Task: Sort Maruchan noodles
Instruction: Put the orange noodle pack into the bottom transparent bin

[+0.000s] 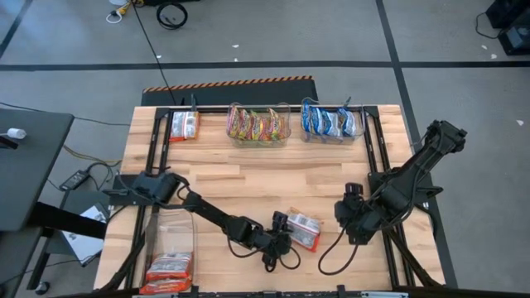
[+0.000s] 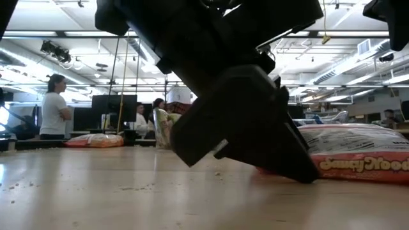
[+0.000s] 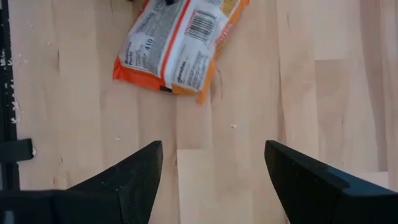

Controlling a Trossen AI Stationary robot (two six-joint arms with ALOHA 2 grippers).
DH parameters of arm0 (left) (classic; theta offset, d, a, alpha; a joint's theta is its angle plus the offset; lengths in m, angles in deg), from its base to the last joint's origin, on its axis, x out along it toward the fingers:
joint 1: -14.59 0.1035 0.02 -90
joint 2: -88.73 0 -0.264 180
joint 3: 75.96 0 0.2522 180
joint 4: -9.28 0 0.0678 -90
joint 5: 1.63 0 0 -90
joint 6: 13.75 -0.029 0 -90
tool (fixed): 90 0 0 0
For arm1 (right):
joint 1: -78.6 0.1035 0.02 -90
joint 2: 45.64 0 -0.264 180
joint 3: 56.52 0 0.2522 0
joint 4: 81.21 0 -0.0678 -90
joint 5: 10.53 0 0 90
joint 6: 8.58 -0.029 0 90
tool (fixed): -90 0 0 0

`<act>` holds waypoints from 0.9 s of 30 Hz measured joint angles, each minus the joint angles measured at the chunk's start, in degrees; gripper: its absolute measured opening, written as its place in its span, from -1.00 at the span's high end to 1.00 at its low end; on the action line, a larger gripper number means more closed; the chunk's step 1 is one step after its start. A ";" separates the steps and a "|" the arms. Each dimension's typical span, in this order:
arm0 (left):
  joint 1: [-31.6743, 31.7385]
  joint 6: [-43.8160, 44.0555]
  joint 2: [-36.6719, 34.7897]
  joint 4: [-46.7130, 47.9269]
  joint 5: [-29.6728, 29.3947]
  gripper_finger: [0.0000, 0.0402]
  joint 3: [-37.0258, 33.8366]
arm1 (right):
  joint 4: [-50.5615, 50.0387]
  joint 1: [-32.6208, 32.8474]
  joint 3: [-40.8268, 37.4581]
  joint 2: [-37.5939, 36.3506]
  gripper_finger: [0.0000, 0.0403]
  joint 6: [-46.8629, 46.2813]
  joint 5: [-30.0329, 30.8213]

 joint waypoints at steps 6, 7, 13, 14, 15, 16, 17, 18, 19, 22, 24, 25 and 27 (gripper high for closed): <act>-1.07 4.65 0.35 -0.39 -2.72 -0.07 -0.06 | 1.33 0.04 0.00 0.35 -0.43 -3.25 -0.50; -1.28 5.39 0.21 0.14 -3.60 0.03 -0.10 | 1.74 0.06 0.00 0.29 -0.42 -4.40 -0.72; -1.87 10.53 0.01 2.40 -7.38 0.76 -0.15 | 3.76 1.97 0.00 0.40 -0.36 -4.57 -1.81; -1.92 11.49 -0.40 3.57 -7.28 0.86 -0.09 | 3.89 2.16 0.00 0.39 -0.35 -4.45 -1.75; -1.99 12.96 -0.87 5.27 -6.67 0.91 0.13 | 3.89 2.42 -0.02 0.39 -0.33 -4.49 -1.73; -2.03 14.68 -1.43 7.16 -5.95 0.92 0.67 | 3.89 2.67 0.00 0.39 -0.32 -4.69 -1.71; -2.07 16.09 -2.26 9.46 -4.95 0.92 1.20 | 4.04 2.88 -0.01 0.39 -0.31 -4.92 -1.71; -2.18 16.62 -3.33 12.45 -3.65 0.92 1.91 | 4.43 3.07 0.00 0.39 -0.30 -5.41 -1.63; -2.20 16.82 -4.79 15.53 -2.42 0.92 2.94 | 5.38 3.28 -0.01 0.39 -0.28 -6.01 -1.14; -2.25 18.29 -10.92 23.77 1.96 0.92 7.42 | 8.89 3.82 -0.43 0.39 -0.25 -7.18 1.63; -2.38 21.19 -14.96 29.37 5.21 0.92 10.84 | 12.45 3.94 -1.46 0.39 -0.24 -7.19 3.00; -2.59 22.72 -16.78 32.58 6.10 0.92 12.34 | 13.66 3.98 -1.96 0.39 -0.24 -7.21 3.36; -3.43 25.03 -20.58 37.96 6.38 0.92 14.68 | 16.12 4.00 -3.12 0.39 -0.24 -7.21 3.86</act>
